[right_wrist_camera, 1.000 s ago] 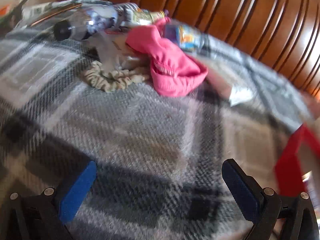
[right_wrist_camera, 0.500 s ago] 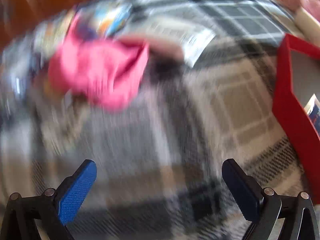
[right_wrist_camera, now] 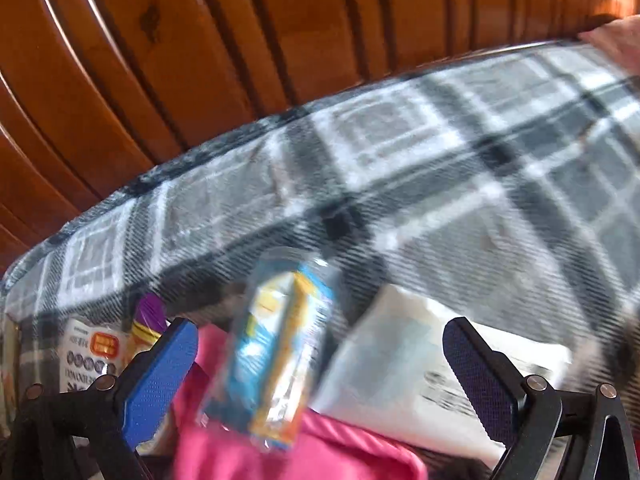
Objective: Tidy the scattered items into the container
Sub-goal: 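Grasp the clear cheese-stick tube with the right gripper while the left grasps the white bottle, then carry the cheese-stick tube and white bottle over the red box with both grippers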
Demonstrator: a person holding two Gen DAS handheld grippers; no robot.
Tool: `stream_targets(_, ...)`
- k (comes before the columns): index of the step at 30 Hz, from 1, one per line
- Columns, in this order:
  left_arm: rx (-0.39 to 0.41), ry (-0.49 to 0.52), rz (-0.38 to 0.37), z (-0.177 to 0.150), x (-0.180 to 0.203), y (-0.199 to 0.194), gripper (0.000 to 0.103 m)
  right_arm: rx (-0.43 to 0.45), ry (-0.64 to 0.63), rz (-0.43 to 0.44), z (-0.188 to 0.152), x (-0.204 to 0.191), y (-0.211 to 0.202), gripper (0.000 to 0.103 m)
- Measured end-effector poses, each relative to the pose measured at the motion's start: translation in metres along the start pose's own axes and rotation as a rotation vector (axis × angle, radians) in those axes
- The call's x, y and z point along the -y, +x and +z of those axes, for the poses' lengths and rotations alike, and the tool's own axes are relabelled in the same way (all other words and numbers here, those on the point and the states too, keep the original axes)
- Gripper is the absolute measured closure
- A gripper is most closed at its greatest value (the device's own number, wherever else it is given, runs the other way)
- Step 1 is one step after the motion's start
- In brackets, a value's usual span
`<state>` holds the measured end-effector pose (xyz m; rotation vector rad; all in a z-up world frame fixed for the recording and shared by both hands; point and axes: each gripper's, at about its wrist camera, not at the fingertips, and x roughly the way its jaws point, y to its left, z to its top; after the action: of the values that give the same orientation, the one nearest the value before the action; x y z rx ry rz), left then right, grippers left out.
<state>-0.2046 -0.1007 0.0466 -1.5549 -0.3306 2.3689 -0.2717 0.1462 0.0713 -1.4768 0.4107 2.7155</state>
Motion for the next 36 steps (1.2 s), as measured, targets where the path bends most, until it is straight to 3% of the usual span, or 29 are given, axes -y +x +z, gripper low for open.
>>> stream_targets(1, 0.004, 0.016, 0.017, -0.002, 0.004, 0.001, 0.005, -0.039, 0.003, 0.009, 0.002, -0.003, 0.009, 0.004)
stream_targets(3, 0.056, 0.081, 0.135, -0.005, 0.015, 0.003, 0.002, -0.103, 0.009, 0.030, 0.005, -0.008, 0.030, 0.011)
stream_targets(5, 0.095, 0.120, 0.244, -0.008, 0.023, 0.009, 0.002, -0.103, -0.003, 0.021, 0.000, -0.012, 0.042, 0.029)
stream_targets(6, 0.078, 0.130, 0.276, -0.008, 0.024, 0.016, 0.002, -0.111, -0.002, 0.009, 0.000, -0.013, 0.049, 0.048)
stream_targets(7, 0.041, 0.141, 0.298, -0.008, 0.024, 0.024, 0.002, -0.114, 0.006, -0.013, 0.000, -0.013, 0.053, 0.050)
stream_targets(10, 0.049, 0.178, 0.340, -0.012, 0.027, 0.028, 0.002, -0.089, -0.021, -0.041, -0.002, -0.019, 0.050, 0.050)
stream_targets(13, 0.067, 0.160, 0.347, -0.012, 0.030, 0.023, 0.010, -0.077, -0.039, -0.051, -0.003, -0.021, 0.048, 0.050)
stream_targets(15, 0.091, 0.164, 0.335, -0.012, 0.031, 0.017, 0.037, -0.073, -0.022, -0.046, -0.002, -0.019, 0.047, 0.050)
stream_targets(16, 0.097, 0.167, 0.335, -0.012, 0.031, 0.016, 0.040, -0.071, -0.017, -0.043, -0.001, -0.018, 0.047, 0.050)
stream_targets(21, 0.089, 0.118, 0.325, -0.010, 0.025, 0.002, 0.041, -0.078, 0.024, 0.046, 0.003, -0.010, 0.037, 0.051)
stream_targets(28, 0.148, 0.111, 0.362, -0.003, 0.011, -0.042, 0.041, 0.011, 0.057, 0.061, 0.011, 0.000, 0.002, 0.052)
stream_targets(32, 0.167, 0.127, 0.358, 0.002, -0.004, -0.052, 0.041, 0.052, 0.064, 0.026, 0.010, 0.014, -0.019, 0.052)
stream_targets(36, 0.192, 0.186, 0.351, 0.015, 0.009, -0.043, 0.041, 0.100, 0.115, -0.024, 0.005, 0.052, -0.035, 0.051)
